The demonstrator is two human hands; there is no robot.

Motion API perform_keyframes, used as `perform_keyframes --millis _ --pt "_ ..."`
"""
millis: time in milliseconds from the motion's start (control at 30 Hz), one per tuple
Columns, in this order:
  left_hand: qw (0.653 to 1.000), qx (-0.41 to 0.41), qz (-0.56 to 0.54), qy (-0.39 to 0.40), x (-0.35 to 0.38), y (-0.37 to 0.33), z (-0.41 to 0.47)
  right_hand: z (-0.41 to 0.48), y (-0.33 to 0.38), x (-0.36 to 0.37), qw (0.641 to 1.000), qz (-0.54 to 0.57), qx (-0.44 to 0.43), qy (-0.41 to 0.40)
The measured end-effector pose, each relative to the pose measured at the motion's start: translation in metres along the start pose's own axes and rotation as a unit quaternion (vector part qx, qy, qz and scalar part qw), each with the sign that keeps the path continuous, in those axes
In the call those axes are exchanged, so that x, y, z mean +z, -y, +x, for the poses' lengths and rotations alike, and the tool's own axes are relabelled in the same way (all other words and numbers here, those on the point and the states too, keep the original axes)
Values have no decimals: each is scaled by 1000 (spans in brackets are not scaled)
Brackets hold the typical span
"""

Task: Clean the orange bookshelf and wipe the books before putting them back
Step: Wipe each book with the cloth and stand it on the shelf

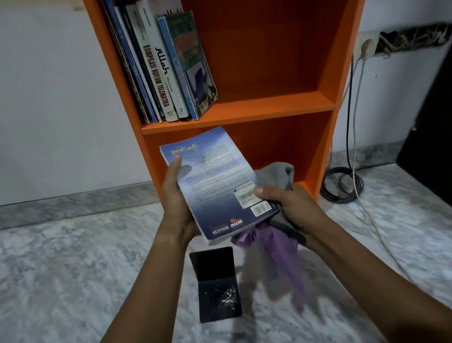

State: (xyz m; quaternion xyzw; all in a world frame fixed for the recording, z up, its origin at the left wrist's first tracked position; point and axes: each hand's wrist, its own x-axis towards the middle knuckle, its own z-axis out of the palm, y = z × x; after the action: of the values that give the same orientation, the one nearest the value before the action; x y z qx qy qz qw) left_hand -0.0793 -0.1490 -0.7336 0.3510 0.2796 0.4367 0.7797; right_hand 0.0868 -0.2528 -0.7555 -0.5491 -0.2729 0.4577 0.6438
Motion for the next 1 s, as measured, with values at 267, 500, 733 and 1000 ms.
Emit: perform_keyframes --millis 267,500,733,1000 --pt "968 45 240 -55 40 22 -5 -6 -2 29 914 -222 -317 -119" --pt "994 -83 -59 45 34 -15 -3 -1 -20 52 858 -351 -370 63" --pt "989 -16 -67 127 54 -38 0 32 39 54 897 -256 -354 -68" --pt "953 12 277 122 76 -95 17 79 115 38 967 -20 -250 -40"
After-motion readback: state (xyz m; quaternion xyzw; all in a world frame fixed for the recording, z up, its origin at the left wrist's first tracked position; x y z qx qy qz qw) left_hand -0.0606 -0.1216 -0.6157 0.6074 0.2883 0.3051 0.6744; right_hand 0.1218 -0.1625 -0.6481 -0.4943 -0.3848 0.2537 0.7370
